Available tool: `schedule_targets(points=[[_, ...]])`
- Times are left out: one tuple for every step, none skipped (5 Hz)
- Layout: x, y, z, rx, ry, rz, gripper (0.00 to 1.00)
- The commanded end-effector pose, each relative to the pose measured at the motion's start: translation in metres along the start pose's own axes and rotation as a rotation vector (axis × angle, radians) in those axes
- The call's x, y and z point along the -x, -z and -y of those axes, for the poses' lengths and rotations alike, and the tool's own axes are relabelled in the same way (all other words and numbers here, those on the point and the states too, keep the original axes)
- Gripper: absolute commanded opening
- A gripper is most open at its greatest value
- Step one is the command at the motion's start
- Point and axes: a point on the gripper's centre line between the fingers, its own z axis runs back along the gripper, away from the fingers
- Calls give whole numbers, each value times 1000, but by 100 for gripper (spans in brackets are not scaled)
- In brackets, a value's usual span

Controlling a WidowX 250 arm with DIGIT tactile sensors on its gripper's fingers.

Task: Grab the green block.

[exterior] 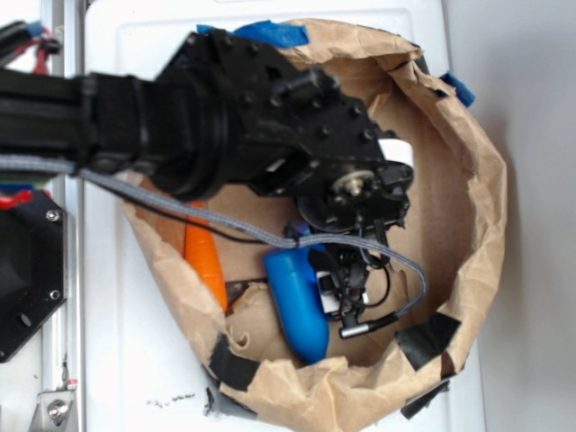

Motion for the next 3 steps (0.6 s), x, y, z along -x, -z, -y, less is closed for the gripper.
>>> schedule_targets(points=[[-16, 4, -13, -49, -54, 23, 100], [-13, 6, -15, -64, -59, 27, 61], [-13, 5, -16, -62, -56, 31, 0]])
